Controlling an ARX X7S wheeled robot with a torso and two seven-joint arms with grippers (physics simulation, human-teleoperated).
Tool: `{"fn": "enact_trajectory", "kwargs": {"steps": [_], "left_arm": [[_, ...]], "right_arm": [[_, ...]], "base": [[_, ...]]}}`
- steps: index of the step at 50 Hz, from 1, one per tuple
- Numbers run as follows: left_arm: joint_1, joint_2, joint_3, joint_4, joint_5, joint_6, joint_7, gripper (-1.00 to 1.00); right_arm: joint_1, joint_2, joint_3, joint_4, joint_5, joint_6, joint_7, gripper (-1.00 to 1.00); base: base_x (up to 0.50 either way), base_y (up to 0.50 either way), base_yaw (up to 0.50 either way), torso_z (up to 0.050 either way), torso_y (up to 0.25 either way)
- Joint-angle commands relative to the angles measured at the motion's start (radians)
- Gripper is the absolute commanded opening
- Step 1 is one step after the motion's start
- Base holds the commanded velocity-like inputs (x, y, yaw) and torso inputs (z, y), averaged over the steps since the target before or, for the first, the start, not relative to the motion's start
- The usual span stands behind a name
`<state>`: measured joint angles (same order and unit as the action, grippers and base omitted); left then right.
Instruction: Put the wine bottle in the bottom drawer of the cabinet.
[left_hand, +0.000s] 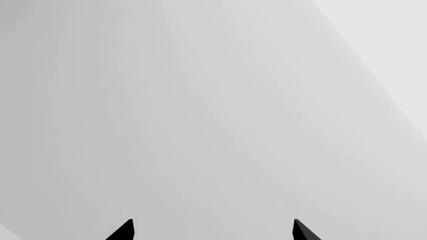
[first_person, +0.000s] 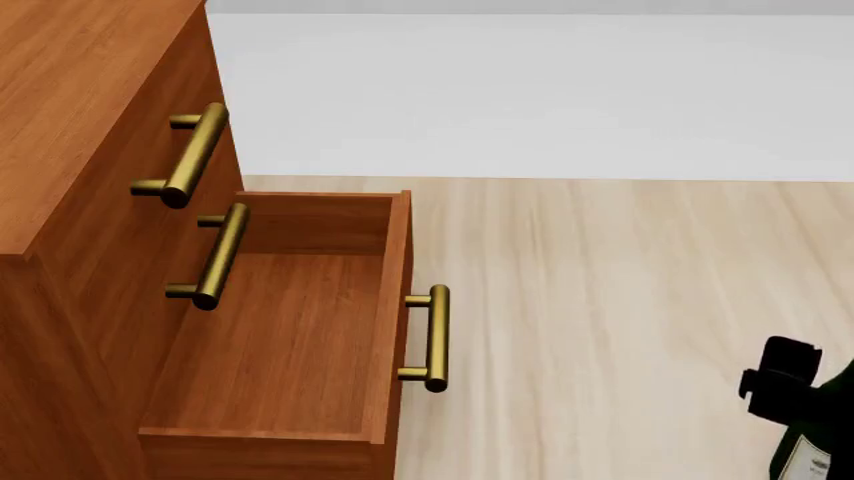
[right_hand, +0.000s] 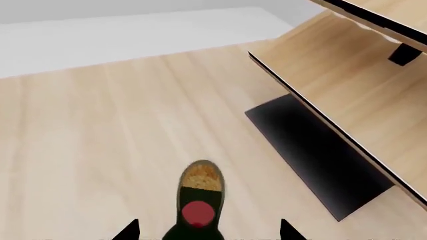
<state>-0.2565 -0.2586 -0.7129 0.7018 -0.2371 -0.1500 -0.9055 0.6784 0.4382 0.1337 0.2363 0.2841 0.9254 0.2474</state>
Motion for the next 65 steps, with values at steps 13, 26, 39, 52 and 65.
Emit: {"fn": "enact_trajectory", "kwargs": {"steps": [13, 26, 39, 52, 65], "left_arm": [[0.005, -0.003, 0.007, -0.004, -0.003, 0.009, 0.001, 1.0], [0.025, 0.014, 0.01, -0.026, 0.007, 0.055, 0.011, 1.0], [0.011, -0.007, 0.02, -0.016, 0.009, 0.02, 0.001, 1.0], [0.017, -0.009, 0.021, -0.012, 0.007, 0.012, -0.001, 1.0], [0.01, -0.016, 0.032, -0.012, 0.006, -0.002, -0.005, 1.0]], "right_arm": [[0.011, -0.001, -0.01, -0.013, 0.002, 0.007, 0.005, -1.0], [0.031, 0.016, 0.003, -0.247, 0.049, 0.168, 0.023, -1.0], [0.131, 0.031, 0.001, -0.492, 0.118, 0.375, 0.038, -1.0], [0.284, -0.005, -0.053, -0.652, 0.23, 0.619, 0.024, -1.0], [0.632, 0.081, -0.261, -0.351, 1.108, 0.641, 0.693, -1.0]], "base": [[0.0, 0.0, 0.0, 0.0, 0.0], [0.0, 0.0, 0.0, 0.0, 0.001], [0.0, 0.0, 0.0, 0.0, 0.001], [0.0, 0.0, 0.0, 0.0, 0.001], [0.0, 0.0, 0.0, 0.0, 0.001]]}}
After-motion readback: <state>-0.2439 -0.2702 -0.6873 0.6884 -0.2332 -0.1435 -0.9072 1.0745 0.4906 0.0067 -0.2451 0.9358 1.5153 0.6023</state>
